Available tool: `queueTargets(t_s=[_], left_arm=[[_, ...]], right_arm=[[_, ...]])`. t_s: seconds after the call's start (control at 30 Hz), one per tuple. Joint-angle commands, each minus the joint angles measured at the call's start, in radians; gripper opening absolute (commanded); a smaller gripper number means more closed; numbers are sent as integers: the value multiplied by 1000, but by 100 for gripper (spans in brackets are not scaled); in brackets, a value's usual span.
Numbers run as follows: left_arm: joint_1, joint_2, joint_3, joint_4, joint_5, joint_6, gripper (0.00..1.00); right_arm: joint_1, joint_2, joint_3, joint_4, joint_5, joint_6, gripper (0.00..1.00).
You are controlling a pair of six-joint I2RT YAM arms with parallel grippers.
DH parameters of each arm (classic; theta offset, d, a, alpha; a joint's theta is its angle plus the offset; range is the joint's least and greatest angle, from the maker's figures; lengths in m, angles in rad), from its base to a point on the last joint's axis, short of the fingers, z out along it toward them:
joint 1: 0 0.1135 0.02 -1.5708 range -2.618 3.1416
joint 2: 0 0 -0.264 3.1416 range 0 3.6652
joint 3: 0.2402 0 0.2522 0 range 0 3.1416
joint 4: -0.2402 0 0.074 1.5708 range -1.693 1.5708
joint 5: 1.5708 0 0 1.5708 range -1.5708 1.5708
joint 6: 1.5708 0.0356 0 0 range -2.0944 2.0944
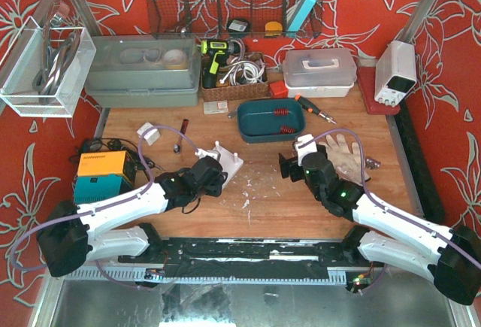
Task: Install the large spring
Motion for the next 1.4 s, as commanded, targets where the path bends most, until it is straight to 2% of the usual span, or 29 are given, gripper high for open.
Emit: queueTargets(t_s=[0.0,0.13,0.27,0.4,0.57,0.67,0.83,0.97,1.0,1.13,1.37], left_arm=[[-8,-50,10,22,-15,7,57],[-8,-107,42,100,-20,66,67],[-8,-178,32,278,3,136,85],[-7,-178,8,421,15,197,100],[-8,-149,-36,533,20,268,100],[-8,-147,-78,582,35,289,100],[-8,-152,-148,638,-18,356,100],[-8,-192,-163,628,-41,356,100],[-8,-209,-172,637,-36,354,100],[-9,-289,-224,681,-33,355,100],[-11,-269,-211,667,-34,363,100]], right_arm=[[-8,-2,-16,-13,49,41,99],[-21,19,25,-47,117,82,99],[-54,97,136,-177,169,151,99],[-123,189,237,-201,54,190,99],[-197,383,384,-191,-80,158,99],[-253,525,467,-183,-122,121,94],[-327,712,588,-152,-201,84,82],[-364,840,680,-161,-221,112,63],[-367,860,694,-145,-233,129,61],[-367,964,766,-100,-269,180,59],[-368,1097,897,-153,-143,332,61]])
